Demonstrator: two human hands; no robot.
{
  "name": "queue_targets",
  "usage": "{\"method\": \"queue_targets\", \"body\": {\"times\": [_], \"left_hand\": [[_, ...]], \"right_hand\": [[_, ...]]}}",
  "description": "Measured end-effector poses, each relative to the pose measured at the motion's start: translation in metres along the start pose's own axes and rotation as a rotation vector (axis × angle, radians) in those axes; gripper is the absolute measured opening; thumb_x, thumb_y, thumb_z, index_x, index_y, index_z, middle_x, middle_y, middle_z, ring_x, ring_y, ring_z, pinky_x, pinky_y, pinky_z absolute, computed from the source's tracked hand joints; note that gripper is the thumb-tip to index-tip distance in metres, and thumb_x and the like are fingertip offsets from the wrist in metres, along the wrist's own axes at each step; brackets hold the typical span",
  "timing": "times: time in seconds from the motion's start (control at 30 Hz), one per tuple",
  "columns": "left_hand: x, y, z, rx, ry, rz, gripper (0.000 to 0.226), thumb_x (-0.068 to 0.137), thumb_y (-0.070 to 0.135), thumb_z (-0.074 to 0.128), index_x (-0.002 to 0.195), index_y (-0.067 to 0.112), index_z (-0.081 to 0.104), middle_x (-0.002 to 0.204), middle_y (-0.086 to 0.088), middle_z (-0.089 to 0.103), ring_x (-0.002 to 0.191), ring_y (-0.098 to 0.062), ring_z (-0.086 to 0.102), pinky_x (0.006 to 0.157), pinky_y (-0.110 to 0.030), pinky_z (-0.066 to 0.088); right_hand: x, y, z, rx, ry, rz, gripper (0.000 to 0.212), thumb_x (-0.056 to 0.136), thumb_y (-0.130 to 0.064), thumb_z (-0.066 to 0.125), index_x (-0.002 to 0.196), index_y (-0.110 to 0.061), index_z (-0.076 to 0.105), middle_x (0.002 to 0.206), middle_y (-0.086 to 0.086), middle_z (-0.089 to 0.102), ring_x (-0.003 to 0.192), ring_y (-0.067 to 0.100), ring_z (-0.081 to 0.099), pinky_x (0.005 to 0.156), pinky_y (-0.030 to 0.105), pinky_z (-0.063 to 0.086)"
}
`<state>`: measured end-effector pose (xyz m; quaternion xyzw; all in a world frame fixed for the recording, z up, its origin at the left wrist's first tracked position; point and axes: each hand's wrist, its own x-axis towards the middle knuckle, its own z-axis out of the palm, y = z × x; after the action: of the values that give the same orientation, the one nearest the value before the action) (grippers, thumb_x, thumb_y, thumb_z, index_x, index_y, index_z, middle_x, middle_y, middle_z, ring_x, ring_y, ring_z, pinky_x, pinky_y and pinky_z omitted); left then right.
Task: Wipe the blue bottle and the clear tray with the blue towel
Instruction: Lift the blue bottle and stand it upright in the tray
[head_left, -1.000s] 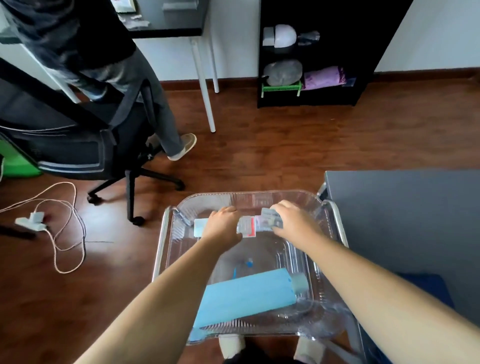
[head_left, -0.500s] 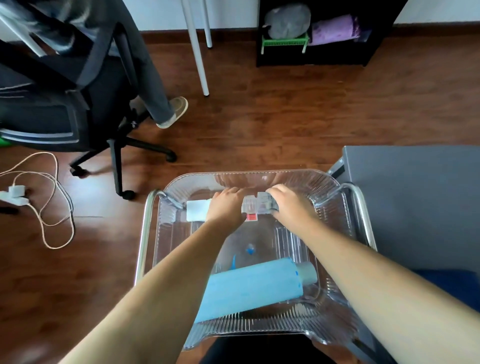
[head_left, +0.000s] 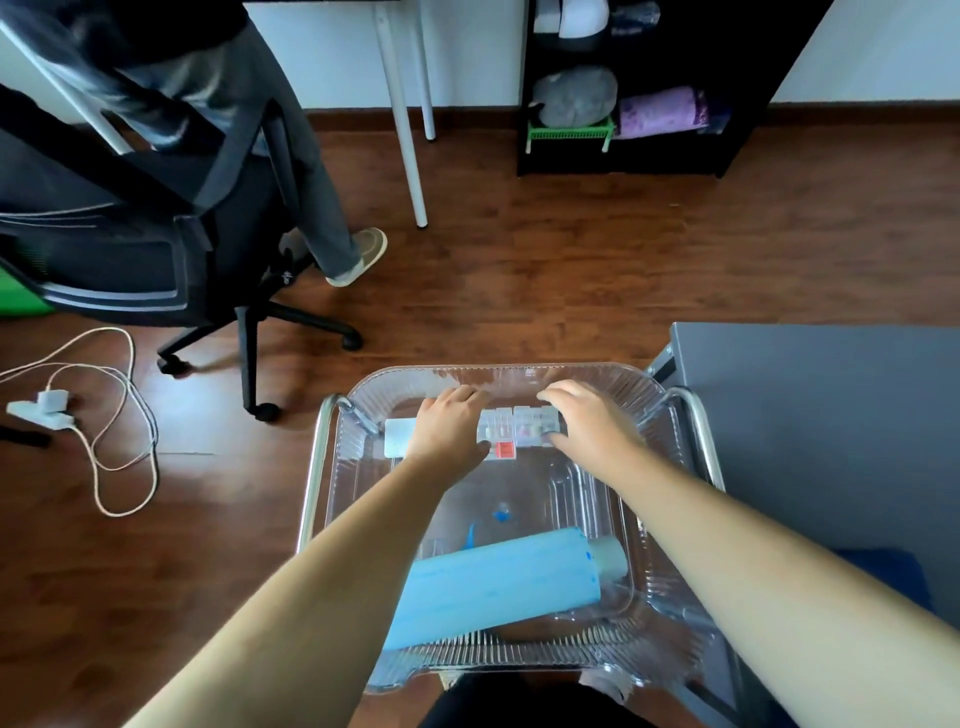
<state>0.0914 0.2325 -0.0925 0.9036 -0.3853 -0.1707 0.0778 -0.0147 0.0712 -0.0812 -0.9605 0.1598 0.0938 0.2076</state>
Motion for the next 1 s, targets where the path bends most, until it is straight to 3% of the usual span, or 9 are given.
{"method": "queue_targets", "body": {"times": [0.17, 0.27, 0.47, 0.6, 0.8, 1.0], "left_hand": [[-0.022, 0.002, -0.026, 0.009, 0.022, 0.028, 0.05, 0.081, 0.031, 0.068, 0.127, 0.023, 0.051, 0.127, -0.001, 0.058, 0.116, -0.024, 0.049, 0.093, -0.037, 0.038], [-0.036, 0.0, -0.029, 0.025, -0.001, 0.052, 0.053, 0.082, 0.031, 0.066, 0.132, 0.023, 0.05, 0.133, -0.001, 0.055, 0.121, -0.024, 0.047, 0.098, -0.037, 0.036], [-0.071, -0.002, -0.024, 0.042, -0.078, 0.068, 0.058, 0.081, 0.034, 0.069, 0.134, 0.022, 0.049, 0.138, -0.002, 0.052, 0.126, -0.023, 0.046, 0.102, -0.035, 0.037], [-0.103, 0.006, -0.016, 0.016, -0.067, 0.032, 0.061, 0.08, 0.04, 0.07, 0.135, 0.023, 0.049, 0.137, 0.0, 0.053, 0.123, -0.021, 0.048, 0.102, -0.038, 0.038], [-0.146, 0.02, 0.005, 0.022, -0.179, 0.025, 0.075, 0.074, 0.051, 0.071, 0.139, 0.026, 0.043, 0.14, 0.003, 0.048, 0.127, -0.02, 0.044, 0.103, -0.037, 0.035], [-0.16, 0.016, 0.023, 0.1, -0.192, 0.05, 0.078, 0.073, 0.048, 0.073, 0.14, 0.029, 0.04, 0.138, 0.005, 0.048, 0.126, -0.019, 0.044, 0.102, -0.039, 0.034]], "right_hand": [[-0.02, -0.009, -0.026, -0.012, 0.013, 0.006, 0.048, 0.084, -0.02, 0.069, 0.129, -0.015, 0.054, 0.133, -0.001, 0.054, 0.124, 0.018, 0.048, 0.101, 0.03, 0.038], [-0.035, -0.014, -0.028, -0.009, 0.016, 0.018, 0.046, 0.084, -0.021, 0.068, 0.128, -0.015, 0.055, 0.131, 0.0, 0.056, 0.122, 0.02, 0.05, 0.098, 0.033, 0.041], [-0.073, -0.02, -0.014, -0.039, -0.078, 0.07, 0.044, 0.083, -0.015, 0.071, 0.125, -0.012, 0.057, 0.13, 0.004, 0.057, 0.116, 0.024, 0.055, 0.096, 0.042, 0.047], [-0.095, -0.016, -0.009, -0.056, -0.141, 0.065, 0.047, 0.082, -0.015, 0.071, 0.127, -0.016, 0.057, 0.131, 0.001, 0.055, 0.106, 0.025, 0.06, 0.09, 0.04, 0.05], [-0.12, -0.011, 0.004, -0.17, -0.248, 0.064, 0.038, 0.077, 0.005, 0.059, 0.111, -0.01, 0.062, 0.106, 0.006, 0.057, 0.087, 0.027, 0.061, 0.073, 0.039, 0.05], [-0.131, -0.004, 0.024, -0.162, -0.262, 0.16, 0.04, 0.076, 0.005, 0.056, 0.113, -0.011, 0.06, 0.108, 0.009, 0.058, 0.093, 0.026, 0.06, 0.082, 0.039, 0.053]]}}
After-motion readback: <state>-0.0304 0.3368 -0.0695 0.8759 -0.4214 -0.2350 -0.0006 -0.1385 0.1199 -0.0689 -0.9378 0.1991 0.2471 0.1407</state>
